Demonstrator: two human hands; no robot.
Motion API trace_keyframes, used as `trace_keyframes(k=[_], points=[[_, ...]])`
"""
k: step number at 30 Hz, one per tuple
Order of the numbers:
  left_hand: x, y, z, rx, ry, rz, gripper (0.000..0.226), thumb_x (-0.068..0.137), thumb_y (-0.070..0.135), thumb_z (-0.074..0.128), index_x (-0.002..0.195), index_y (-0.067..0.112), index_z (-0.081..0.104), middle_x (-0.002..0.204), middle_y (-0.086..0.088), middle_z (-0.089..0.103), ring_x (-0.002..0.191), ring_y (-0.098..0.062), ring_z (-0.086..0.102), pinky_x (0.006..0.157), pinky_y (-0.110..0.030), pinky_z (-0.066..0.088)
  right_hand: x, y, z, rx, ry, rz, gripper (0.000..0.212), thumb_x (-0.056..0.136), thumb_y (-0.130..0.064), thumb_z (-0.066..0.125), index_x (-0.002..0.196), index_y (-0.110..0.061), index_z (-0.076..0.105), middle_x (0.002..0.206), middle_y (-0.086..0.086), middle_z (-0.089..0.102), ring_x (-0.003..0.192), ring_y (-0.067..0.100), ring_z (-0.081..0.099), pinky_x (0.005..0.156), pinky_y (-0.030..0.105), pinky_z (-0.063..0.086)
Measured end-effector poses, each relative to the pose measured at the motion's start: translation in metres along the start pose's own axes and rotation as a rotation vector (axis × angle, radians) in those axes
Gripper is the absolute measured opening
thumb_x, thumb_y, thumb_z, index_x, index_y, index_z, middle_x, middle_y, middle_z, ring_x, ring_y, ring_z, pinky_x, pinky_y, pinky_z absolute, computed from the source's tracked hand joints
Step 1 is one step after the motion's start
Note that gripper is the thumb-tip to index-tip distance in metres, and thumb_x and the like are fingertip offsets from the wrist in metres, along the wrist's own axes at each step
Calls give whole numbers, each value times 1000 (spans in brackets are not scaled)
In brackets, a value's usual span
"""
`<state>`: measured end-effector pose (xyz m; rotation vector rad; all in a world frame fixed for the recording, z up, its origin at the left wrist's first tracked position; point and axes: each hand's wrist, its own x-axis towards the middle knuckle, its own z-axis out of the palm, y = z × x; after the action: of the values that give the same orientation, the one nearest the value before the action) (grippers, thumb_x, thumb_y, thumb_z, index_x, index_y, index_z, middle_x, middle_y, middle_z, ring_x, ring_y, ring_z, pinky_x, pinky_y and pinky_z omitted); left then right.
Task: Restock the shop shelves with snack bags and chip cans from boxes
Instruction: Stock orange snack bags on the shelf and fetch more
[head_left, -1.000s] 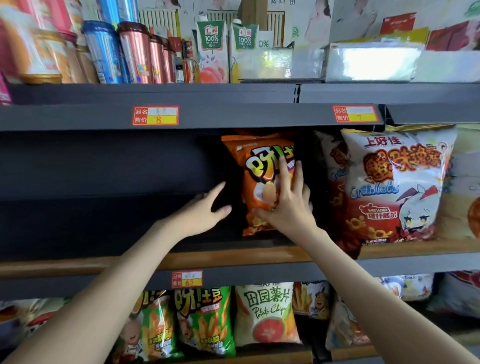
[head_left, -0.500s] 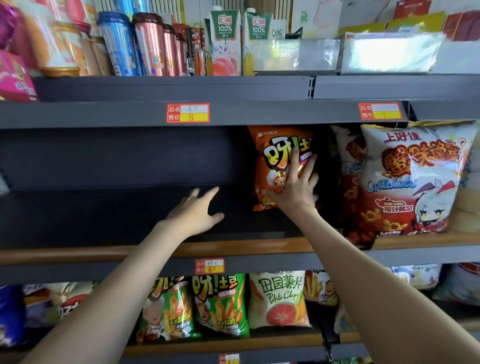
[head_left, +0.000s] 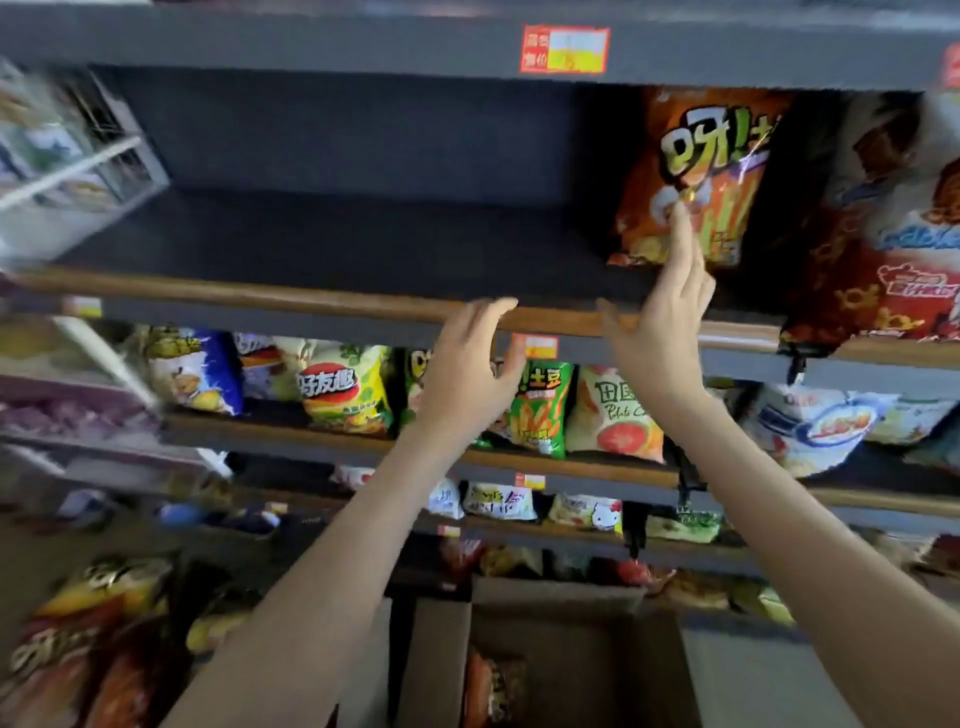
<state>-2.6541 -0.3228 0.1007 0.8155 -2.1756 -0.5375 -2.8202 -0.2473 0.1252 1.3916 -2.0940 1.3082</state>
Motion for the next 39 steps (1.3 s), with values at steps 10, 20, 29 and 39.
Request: trace_keyframes(k=[10,20,29,39], points=[[-228,-108,-22,61,-207,-883,59,96,29,59,148,18,34,140,-6,47,123,-20,53,95,-30,45,-186,-29,72,170,-767,20,58,94,-17,58,146,-8,32,136,12,40,125,29,31,106,39,28],[-376,-190,-27,193,-386,-1260,71,94,40,58,153,27,22,146,-10,38,126,-29,48,91,-38,48,-301,9,162,46,-1248,251,81,93,-24,60,154,-20,7,153,5,24,139,27,20,111,42,25],[-443,-296,201,43,-558,-1049,72,94,44,56,153,36,16,155,4,27,139,-14,33,108,-28,40,-496,180,278,-276,-1468,174,89,90,-23,63,152,-12,1,151,13,30,133,34,38,107,44,36],[-597,-413,417,76,-790,-978,94,89,61,54,151,42,-14,160,-9,-13,146,-32,-6,116,-51,14,-717,346,412,-293,-1567,-88,130,69,-71,67,134,-42,-42,160,12,-15,147,32,-11,115,57,1]])
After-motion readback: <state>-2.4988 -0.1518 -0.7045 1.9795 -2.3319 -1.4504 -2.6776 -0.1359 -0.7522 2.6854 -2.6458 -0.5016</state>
